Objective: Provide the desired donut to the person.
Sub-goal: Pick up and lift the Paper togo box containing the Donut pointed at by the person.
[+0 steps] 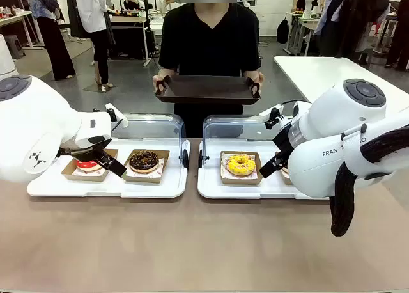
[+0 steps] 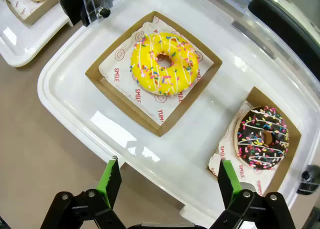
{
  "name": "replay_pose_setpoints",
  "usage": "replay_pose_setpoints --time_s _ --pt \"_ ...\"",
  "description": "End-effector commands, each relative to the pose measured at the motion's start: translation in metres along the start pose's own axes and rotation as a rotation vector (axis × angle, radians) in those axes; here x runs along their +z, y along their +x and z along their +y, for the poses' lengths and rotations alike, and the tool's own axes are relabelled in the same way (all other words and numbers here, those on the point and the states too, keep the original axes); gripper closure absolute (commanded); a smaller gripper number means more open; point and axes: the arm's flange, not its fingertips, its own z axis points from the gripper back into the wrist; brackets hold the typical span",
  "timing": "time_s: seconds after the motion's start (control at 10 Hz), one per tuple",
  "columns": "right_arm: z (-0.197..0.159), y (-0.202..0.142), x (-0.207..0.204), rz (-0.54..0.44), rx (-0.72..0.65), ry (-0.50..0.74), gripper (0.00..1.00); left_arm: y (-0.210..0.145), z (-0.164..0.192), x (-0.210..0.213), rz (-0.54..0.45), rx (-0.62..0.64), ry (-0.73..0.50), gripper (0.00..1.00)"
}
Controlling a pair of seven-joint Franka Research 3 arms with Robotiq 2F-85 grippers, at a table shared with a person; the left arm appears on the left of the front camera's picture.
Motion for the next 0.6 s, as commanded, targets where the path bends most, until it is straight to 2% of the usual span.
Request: replay_pose_setpoints --time_s 0.0,0.5 --pt "0.0000 0.0000 0.0000 0.000 0.000 0.000 0.00 -0.0001 -0.0001 0.0000 0.000 0.000 0.000 0.00" --pt "0.0000 0.0000 0.0000 0.000 0.000 0.000 0.00 -0.0001 -0.0001 0.0000 0.000 0.000 0.000 0.00"
